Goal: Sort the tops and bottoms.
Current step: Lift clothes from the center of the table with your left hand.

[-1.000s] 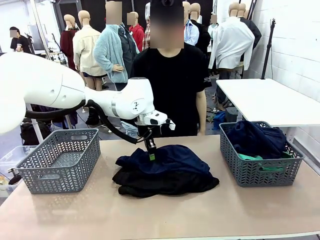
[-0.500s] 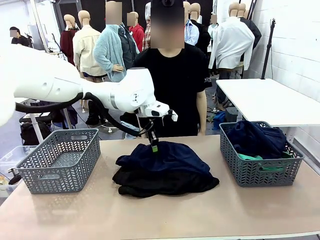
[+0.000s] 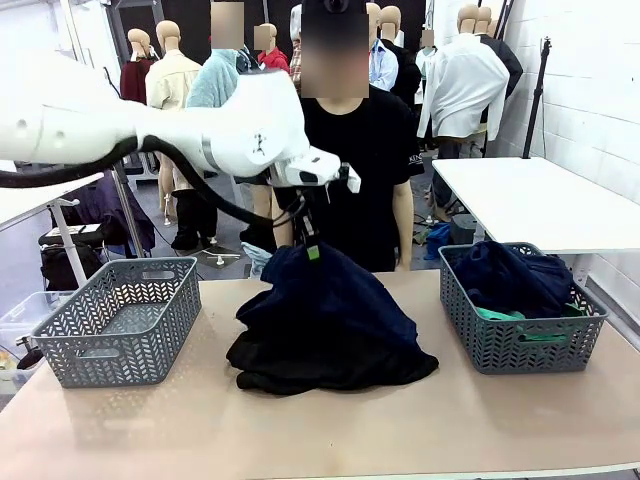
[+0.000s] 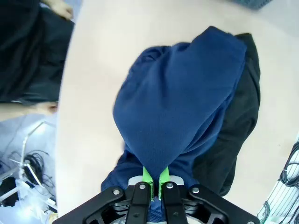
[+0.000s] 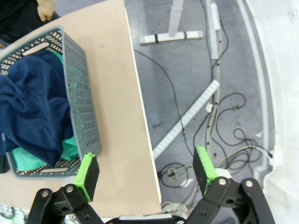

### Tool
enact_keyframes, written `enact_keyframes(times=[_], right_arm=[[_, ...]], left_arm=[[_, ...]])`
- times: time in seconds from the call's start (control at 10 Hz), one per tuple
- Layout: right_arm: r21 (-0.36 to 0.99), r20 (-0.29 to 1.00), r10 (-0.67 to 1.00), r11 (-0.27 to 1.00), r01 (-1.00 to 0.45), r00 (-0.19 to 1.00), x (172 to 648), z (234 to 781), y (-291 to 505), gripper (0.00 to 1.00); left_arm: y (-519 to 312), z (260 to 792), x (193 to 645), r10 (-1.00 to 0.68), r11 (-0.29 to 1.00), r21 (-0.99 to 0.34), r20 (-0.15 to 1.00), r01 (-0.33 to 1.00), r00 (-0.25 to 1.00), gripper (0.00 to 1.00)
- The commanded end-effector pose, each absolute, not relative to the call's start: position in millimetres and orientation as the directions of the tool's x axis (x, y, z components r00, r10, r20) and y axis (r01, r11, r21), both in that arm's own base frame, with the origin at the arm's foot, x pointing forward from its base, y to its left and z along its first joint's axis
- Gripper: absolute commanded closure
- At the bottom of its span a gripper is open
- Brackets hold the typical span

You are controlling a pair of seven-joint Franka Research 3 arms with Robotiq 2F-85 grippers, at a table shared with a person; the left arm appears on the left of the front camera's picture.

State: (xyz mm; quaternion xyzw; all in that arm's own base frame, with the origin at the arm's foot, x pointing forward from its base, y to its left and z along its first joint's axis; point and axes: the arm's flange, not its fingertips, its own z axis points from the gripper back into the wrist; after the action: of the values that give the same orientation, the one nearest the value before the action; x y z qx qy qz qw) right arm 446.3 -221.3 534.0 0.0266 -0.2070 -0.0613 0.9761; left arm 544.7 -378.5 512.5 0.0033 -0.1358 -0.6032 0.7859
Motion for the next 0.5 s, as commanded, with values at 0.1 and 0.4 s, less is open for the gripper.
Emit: enact_keyframes(times=[0.1,0.4], right_arm=[[0.061,0.394,-0.125,0.992,0.109,0.911,446,534,-222,0.0],[0.061,0.394,-0.125,0.992,0.109,0.911,446,534,-222,0.0]], left_arm=[[-383,591,517,-0.939,0.276,0.313,0.288,0.909,0.187,1.0],[-399,675,487,-0.926,0.314,0.426,0.334,0.849,0.175,1.0]])
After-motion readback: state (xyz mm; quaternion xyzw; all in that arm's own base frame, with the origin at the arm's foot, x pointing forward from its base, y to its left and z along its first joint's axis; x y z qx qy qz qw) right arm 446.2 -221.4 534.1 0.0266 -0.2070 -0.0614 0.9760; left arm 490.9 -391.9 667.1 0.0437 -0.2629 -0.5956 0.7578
